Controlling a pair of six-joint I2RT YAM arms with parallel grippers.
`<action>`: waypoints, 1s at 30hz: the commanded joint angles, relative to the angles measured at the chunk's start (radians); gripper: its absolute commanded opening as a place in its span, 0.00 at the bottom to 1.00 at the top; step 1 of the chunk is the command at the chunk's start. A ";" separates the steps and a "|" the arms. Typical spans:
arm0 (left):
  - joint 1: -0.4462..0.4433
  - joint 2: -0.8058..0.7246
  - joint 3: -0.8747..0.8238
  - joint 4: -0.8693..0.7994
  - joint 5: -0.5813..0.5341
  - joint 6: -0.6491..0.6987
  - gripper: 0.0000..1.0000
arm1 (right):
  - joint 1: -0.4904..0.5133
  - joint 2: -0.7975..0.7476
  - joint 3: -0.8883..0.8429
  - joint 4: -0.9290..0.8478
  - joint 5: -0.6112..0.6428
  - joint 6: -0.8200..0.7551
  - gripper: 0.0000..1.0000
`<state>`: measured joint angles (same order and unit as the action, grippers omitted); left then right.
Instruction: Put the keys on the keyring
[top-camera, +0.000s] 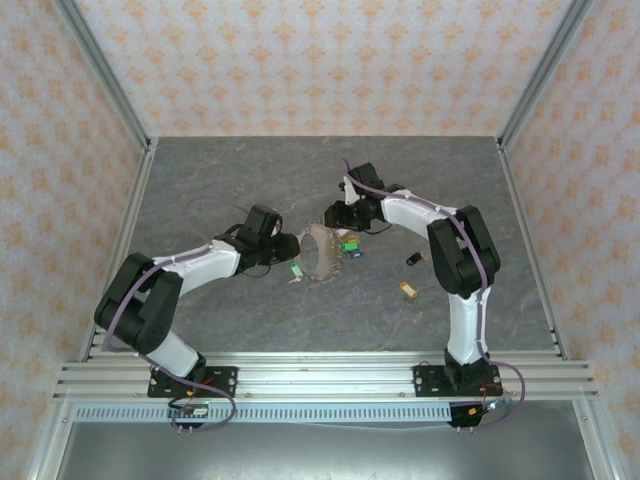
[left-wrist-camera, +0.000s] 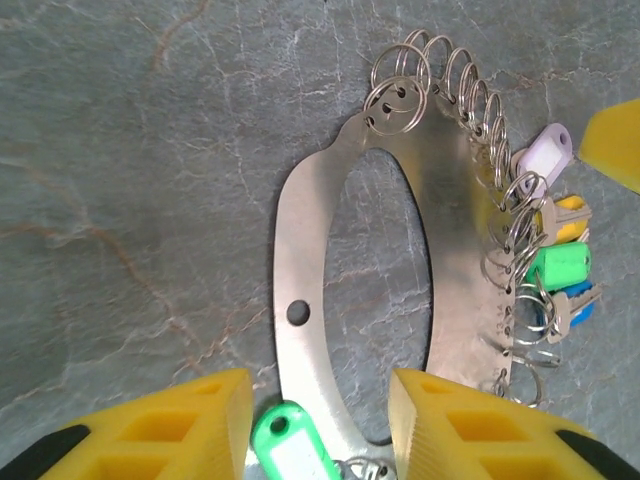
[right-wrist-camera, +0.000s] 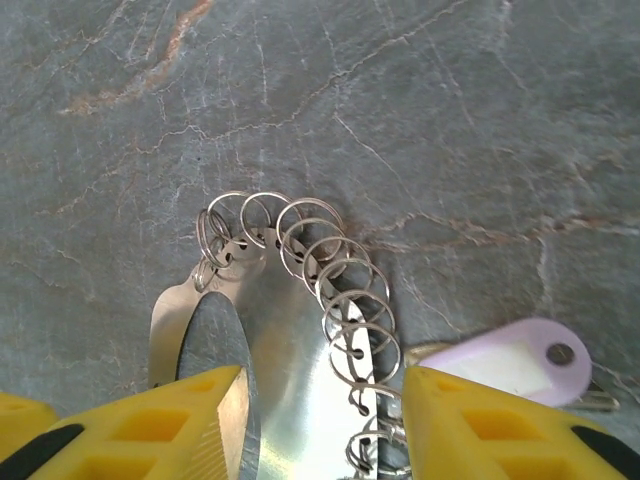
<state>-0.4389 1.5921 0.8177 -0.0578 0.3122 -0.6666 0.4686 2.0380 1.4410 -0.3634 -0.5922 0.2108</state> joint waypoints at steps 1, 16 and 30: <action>-0.007 0.048 0.051 0.063 0.039 -0.030 0.36 | 0.003 0.062 0.081 -0.108 -0.035 -0.056 0.45; -0.011 0.225 0.122 0.038 0.028 -0.020 0.18 | 0.003 0.120 0.126 -0.253 -0.102 -0.161 0.41; -0.012 0.275 0.149 -0.008 -0.012 0.026 0.15 | -0.004 0.001 -0.017 -0.173 0.073 -0.100 0.41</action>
<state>-0.4389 1.8355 0.9642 -0.0113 0.3367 -0.6720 0.4641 2.0575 1.4277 -0.5278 -0.6254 0.0834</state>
